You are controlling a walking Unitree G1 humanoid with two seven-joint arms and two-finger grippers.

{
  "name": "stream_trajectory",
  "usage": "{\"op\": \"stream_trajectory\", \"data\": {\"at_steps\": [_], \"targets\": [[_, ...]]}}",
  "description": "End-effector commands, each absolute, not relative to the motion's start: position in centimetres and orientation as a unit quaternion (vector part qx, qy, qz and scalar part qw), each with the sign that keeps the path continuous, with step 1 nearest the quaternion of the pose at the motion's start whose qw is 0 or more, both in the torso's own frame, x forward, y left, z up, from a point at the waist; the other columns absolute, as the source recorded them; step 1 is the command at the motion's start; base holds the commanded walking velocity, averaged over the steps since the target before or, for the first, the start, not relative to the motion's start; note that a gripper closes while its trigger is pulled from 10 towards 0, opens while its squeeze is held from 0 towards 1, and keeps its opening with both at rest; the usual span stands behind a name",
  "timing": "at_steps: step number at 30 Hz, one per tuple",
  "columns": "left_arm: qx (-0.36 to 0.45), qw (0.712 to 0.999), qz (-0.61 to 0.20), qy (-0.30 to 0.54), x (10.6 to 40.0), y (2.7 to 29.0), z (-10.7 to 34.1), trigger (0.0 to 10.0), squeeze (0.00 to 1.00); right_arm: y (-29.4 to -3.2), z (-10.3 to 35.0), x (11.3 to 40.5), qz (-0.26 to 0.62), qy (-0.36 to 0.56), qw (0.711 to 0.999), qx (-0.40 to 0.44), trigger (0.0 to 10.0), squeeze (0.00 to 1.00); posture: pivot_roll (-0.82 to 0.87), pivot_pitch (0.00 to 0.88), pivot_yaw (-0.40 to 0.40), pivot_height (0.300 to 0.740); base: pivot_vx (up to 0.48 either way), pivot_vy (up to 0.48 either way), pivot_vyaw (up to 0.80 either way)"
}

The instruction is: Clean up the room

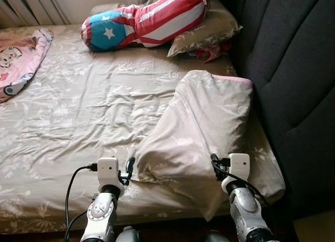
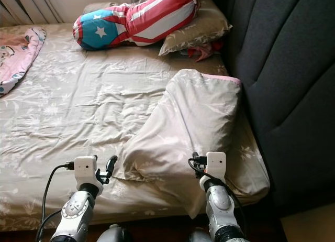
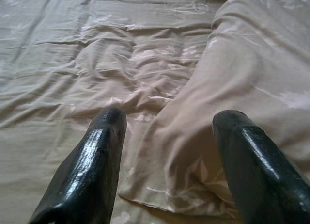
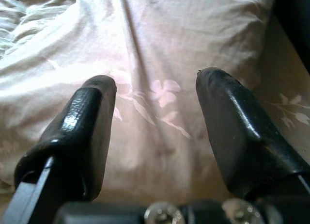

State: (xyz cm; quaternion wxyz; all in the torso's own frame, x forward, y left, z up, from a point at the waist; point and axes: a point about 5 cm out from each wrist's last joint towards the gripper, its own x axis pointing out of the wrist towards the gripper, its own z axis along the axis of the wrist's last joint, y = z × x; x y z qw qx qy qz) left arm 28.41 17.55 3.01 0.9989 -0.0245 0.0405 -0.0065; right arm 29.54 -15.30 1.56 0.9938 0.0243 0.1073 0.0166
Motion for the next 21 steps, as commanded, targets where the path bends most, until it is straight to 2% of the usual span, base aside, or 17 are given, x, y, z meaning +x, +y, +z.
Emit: {"op": "stream_trajectory", "data": {"at_steps": [1,6,10,21], "targets": [[-0.025,0.998,0.000,0.054,27.97,17.83,2.48,10.0,0.00,-15.27,1.11,29.08,0.014,0.116,0.993,0.026,10.0,0.00,-0.10,0.183,0.022,0.666,0.270,0.000,0.00],[-0.025,0.998,0.001,0.053,28.00,17.83,2.52,10.0,0.00,-15.24,1.00,29.03,0.015,0.120,0.992,0.025,10.0,0.00,-0.10,0.187,0.020,0.666,0.305,0.000,0.00],[-0.027,0.998,0.000,0.054,27.99,17.81,2.52,10.0,0.00,-15.38,0.85,28.99,0.013,0.126,0.992,0.022,10.0,0.00,-0.10,0.192,0.018,0.666,0.000,0.000,0.00],[-0.026,0.998,0.000,0.056,27.85,17.82,2.42,10.0,0.00,-15.49,0.68,28.99,0.010,0.136,0.990,0.018,10.0,0.00,-0.09,0.200,0.016,0.666,0.374,0.000,0.00]]}}
